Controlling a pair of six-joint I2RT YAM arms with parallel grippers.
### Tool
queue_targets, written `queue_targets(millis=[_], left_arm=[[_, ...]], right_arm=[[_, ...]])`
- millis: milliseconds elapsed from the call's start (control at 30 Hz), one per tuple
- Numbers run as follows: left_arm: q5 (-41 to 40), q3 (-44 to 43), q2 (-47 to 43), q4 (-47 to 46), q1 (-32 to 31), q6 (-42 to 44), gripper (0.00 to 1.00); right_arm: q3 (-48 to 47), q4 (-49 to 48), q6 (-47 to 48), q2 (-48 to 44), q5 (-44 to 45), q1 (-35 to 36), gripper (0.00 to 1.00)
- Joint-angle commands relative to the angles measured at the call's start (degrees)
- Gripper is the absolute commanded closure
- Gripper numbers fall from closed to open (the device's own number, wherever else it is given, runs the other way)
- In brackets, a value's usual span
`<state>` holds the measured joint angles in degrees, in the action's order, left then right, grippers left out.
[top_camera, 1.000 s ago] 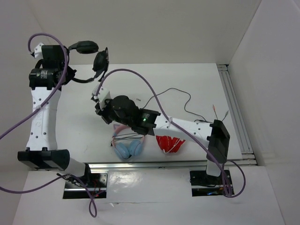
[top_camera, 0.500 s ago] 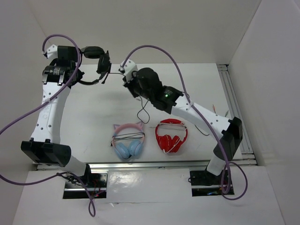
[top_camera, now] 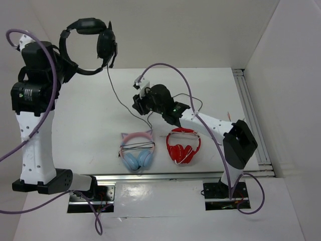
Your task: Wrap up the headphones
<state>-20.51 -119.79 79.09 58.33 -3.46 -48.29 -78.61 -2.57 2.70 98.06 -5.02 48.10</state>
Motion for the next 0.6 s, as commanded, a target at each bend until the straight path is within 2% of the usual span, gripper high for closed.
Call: queue_targets(millis=[0,133,333,367,500,567], left_arm=[[4.7,-5.4,-1.6,-2.6,-0.1,-3.4,1.00],[6.7,-6.7,-2.8,-2.0,-0.1,-3.4,1.00],[6.7,-11.1,-2.7,-0.7,-0.1,-1.4,1.00],[6.7,-11.1,-2.7,-0.1,-0.1,-1.4,1.00],[6.2,-11.1,-2.7,-0.1,-0.1,-0.8,1.00],[6.7,-11.1,-2.7,-0.1,-0.1,-0.8,1.00]], right_arm=[[1.4,-13.0,-4.2,1.6,-4.2,-2.0,0.60],[3.5,-17.9,-5.3,4.7,-6.5,-4.3,0.46],[5.4,-24.1,-10.3,6.8,-15.6,-7.5,0.36],[6.7,-25.2,-11.0,6.2,-16.9,-7.5,0.26],[7.2,-26.7,-12.3,7.0,-24.9,-7.5,0.25],[6.4,-26.0,-12.3,8.4,-24.4,-7.5,0.25]])
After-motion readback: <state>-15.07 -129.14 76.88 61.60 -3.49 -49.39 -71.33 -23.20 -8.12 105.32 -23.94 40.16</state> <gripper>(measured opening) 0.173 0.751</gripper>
